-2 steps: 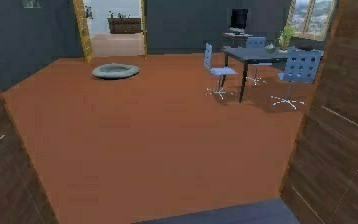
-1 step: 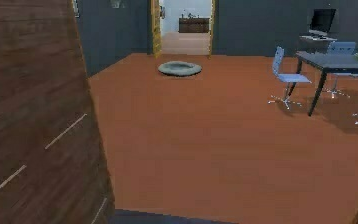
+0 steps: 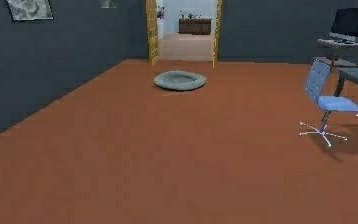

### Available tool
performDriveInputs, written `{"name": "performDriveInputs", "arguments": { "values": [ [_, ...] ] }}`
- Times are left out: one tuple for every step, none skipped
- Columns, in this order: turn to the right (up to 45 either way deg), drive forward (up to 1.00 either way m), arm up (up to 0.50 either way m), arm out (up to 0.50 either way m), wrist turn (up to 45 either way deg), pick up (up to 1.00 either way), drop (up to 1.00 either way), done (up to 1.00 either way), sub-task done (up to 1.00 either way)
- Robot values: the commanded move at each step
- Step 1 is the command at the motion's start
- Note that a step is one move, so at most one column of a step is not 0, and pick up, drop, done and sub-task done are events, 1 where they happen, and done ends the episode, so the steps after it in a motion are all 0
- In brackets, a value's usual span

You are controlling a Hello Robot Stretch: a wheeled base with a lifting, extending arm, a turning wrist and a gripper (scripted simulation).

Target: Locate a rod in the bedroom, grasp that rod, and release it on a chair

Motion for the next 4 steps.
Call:
{"name": "performDriveInputs", "arguments": {
  "values": [
    [-3.0,0.00,0.00,0.00,0.0,0.00,0.00,0.00,0.00],
    [45.0,0.00,0.00,0.00,0.0,0.00,0.00,0.00,0.00],
    [45.0,0.00,0.00,0.00,0.0,0.00,0.00,0.00,0.00],
    [9.0,0.00,0.00,0.00,0.0,0.00,0.00,0.00,0.00]
  ]
}}
